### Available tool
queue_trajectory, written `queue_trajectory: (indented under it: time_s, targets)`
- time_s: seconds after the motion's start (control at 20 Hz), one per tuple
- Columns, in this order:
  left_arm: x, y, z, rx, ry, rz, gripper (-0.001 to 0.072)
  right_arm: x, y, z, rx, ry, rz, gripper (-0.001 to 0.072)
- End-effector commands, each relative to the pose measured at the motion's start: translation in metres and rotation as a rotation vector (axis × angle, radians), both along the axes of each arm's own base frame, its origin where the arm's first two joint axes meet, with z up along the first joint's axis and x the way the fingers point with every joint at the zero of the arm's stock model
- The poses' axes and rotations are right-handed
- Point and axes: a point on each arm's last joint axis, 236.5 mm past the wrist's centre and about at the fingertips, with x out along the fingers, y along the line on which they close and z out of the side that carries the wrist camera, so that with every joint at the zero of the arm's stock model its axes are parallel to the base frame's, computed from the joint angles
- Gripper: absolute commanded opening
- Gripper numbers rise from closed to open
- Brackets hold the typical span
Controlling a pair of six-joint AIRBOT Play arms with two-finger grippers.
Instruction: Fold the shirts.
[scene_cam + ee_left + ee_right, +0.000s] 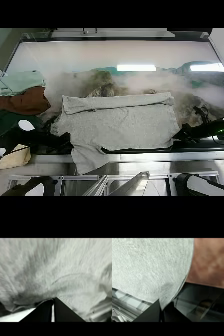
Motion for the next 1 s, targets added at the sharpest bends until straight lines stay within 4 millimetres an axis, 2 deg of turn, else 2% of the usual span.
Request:
queue_trajectory:
  time_s: [0.0,0.25,0.35,0.45,0.7,0.95]
  targets:
    - [0.017,0.010,0.019,-0.001,-0.088,0.071,0.0024,-0.001,0.000,0.000,-0.001,-0.003,0.008,0.0013]
    - [0.021,0.016,0.038,-0.019,-0.153,0.086,0.0024,-0.005,0.002,0.004,0.016,0.010,0.025,0.0012]
    - [0.030,0.012,0.052,-0.036,-0.226,0.091,0.0024,-0.003,0.002,0.013,0.029,0.007,0.044,0.0012]
    - [0.041,0.013,0.067,-0.029,-0.292,0.086,0.0024,0.007,-0.007,0.022,0.010,-0.007,0.045,0.0012]
    - [0.090,0.023,0.112,-0.011,-0.416,0.070,0.0024,0.035,-0.038,0.031,-0.053,-0.073,-0.061,0.0012]
    - [0.144,0.025,0.123,-0.018,-0.424,0.023,0.0024,0.089,-0.029,0.055,0.035,-0.270,-0.186,0.0012]
